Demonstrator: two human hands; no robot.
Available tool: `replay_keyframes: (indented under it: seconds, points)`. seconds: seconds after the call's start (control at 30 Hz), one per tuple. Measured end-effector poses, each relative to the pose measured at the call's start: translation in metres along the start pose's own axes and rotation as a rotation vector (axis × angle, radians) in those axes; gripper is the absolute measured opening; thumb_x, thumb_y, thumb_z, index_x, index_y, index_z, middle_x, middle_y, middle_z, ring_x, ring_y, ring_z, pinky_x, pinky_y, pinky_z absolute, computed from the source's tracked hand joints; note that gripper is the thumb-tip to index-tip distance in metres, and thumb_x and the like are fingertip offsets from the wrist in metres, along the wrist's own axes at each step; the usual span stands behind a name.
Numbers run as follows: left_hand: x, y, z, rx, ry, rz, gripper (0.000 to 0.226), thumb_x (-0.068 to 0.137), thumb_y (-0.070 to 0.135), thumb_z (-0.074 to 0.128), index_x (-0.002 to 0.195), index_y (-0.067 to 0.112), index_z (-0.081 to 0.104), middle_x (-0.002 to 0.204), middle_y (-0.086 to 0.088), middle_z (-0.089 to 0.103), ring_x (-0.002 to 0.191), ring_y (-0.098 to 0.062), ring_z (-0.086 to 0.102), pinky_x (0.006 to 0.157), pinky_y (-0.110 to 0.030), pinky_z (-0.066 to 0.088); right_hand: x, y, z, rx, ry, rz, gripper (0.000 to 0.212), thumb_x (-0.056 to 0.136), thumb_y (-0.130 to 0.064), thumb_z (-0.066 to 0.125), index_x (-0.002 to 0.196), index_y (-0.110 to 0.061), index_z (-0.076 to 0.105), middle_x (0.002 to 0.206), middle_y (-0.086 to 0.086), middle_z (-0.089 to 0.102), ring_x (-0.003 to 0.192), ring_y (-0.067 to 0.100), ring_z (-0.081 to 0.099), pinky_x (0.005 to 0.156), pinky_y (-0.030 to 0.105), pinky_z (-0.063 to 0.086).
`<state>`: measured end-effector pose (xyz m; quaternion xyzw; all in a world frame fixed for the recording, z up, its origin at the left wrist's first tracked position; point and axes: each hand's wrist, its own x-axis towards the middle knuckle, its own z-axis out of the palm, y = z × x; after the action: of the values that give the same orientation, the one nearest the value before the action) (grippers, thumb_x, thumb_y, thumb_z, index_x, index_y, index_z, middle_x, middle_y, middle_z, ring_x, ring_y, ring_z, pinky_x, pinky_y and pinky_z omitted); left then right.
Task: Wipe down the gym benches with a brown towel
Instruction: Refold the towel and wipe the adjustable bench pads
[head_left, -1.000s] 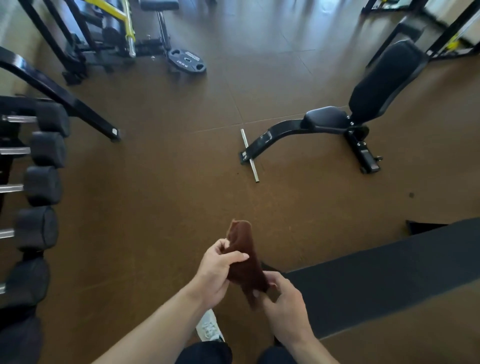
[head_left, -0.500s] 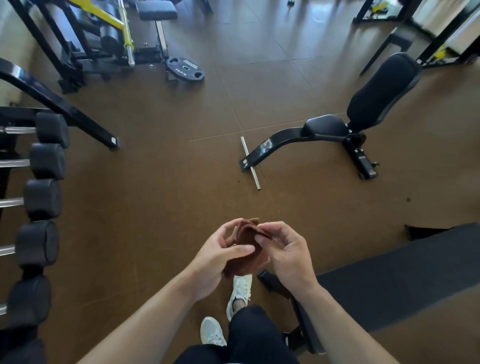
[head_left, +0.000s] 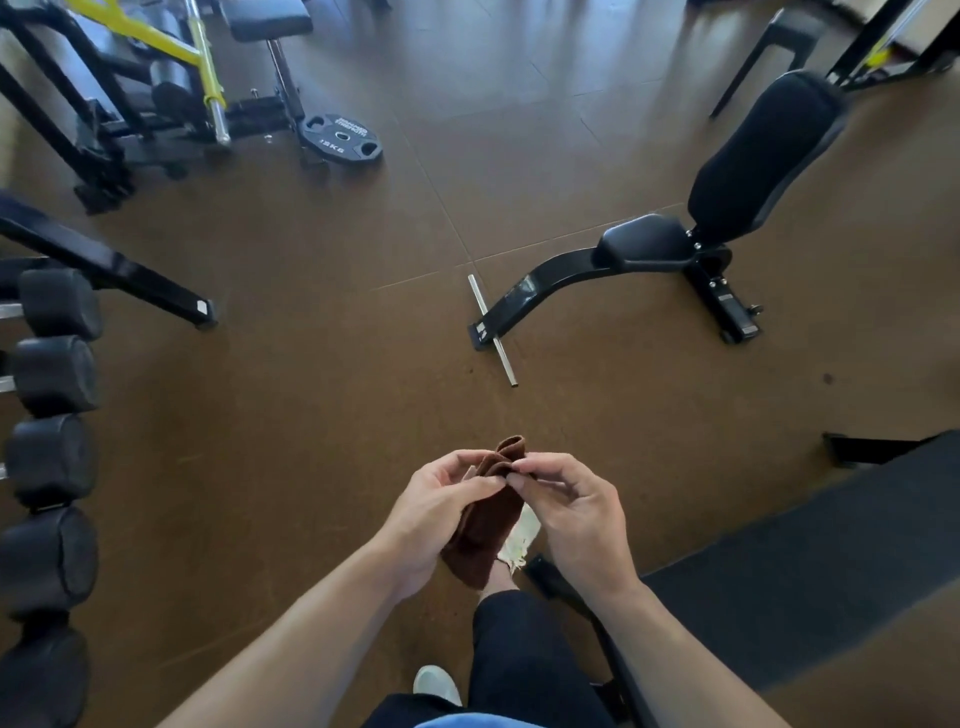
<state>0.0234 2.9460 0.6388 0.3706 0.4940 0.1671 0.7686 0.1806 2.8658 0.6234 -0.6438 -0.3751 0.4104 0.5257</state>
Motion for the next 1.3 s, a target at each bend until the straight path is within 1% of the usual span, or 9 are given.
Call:
replay_keyframes:
  seconds: [0.1,0.2,0.33,0.4,0.53,0.7,0.87,1.13,1.3]
  points:
    - [0.035,0.025,0.012,-0.047,0.037,-0.072,0.029,0.1,0.034,0.063,0.113,0.011,0.075,0.101,-0.012,0.077,0.09,-0.025,0.073,0.078,-0.037,0.057,0.04,0.008,-0.01,0.017,0.04,-0.009,0.014,0.093,-0.013,0.077,0.103,-0.023,0.08,0.113,-0.007,0.077,0.11,0.022,0.073,0.095,0.05,0.06]
    - [0.075,0.055,0.025,-0.031,0.078,-0.132,0.027,0.1,0.028,0.065,0.111,0.006,0.075,0.102,-0.015,0.078,0.088,-0.026,0.076,0.072,-0.034,0.058,0.087,0.01,-0.021,0.03,0.074,-0.004,0.012,0.092,-0.013,0.078,0.098,-0.023,0.08,0.11,-0.008,0.077,0.106,0.021,0.074,0.091,0.047,0.061]
    - [0.129,0.103,0.046,-0.021,0.167,-0.149,0.024,0.101,0.026,0.064,0.109,0.006,0.075,0.094,-0.012,0.078,0.079,-0.022,0.075,0.066,-0.03,0.058,0.149,-0.005,-0.046,-0.012,0.078,0.017,0.007,0.098,-0.016,0.071,0.099,-0.023,0.074,0.094,-0.014,0.075,0.093,0.01,0.072,0.08,0.024,0.058]
    - [0.153,0.127,0.06,-0.015,0.198,-0.109,0.02,0.1,0.026,0.066,0.105,0.01,0.075,0.092,-0.012,0.078,0.075,-0.021,0.074,0.063,-0.03,0.058,0.179,-0.016,-0.065,-0.06,-0.013,0.004,0.01,0.1,-0.017,0.069,0.099,-0.027,0.072,0.088,-0.016,0.073,0.085,0.006,0.07,0.072,0.015,0.054]
    - [0.194,0.165,0.088,0.085,0.185,-0.046,0.013,0.097,0.031,0.07,0.098,0.021,0.079,0.098,-0.013,0.079,0.082,-0.024,0.074,0.071,-0.038,0.059,0.239,-0.041,-0.097,-0.122,-0.234,0.053,0.016,0.1,-0.017,0.072,0.096,-0.032,0.076,0.083,-0.014,0.072,0.073,0.01,0.065,0.065,0.021,0.056]
    - [0.236,0.198,0.119,0.127,0.084,-0.027,0.015,0.099,0.032,0.066,0.102,0.025,0.08,0.103,-0.008,0.08,0.102,-0.027,0.075,0.092,-0.043,0.058,0.297,-0.06,-0.127,-0.2,-0.067,-0.023,0.012,0.099,-0.017,0.073,0.102,-0.028,0.079,0.088,-0.018,0.073,0.082,0.004,0.067,0.069,0.015,0.053]
    - [0.278,0.222,0.135,0.182,0.031,-0.025,0.021,0.103,0.031,0.062,0.106,0.023,0.08,0.108,-0.009,0.079,0.108,-0.029,0.073,0.106,-0.054,0.052,0.341,-0.06,-0.147,-0.267,0.065,-0.006,0.011,0.093,-0.021,0.08,0.101,-0.028,0.076,0.09,-0.017,0.071,0.083,0.001,0.065,0.069,0.015,0.052]
    - [0.351,0.269,0.153,0.212,-0.082,-0.124,0.027,0.104,0.031,0.058,0.102,0.022,0.083,0.107,-0.007,0.079,0.107,-0.027,0.074,0.106,-0.046,0.052,0.418,-0.054,-0.178,-0.322,0.065,0.137,0.021,0.088,-0.026,0.085,0.106,-0.036,0.081,0.088,-0.011,0.069,0.078,0.001,0.062,0.071,0.012,0.044]
    - [0.414,0.313,0.157,0.19,-0.145,-0.283,0.043,0.099,0.05,0.06,0.096,0.013,0.082,0.092,-0.008,0.077,0.089,-0.025,0.073,0.087,-0.042,0.057,0.474,-0.052,-0.18,-0.37,0.097,0.185,0.019,0.091,-0.024,0.083,0.108,-0.029,0.083,0.098,-0.014,0.069,0.091,0.003,0.069,0.081,0.017,0.054]
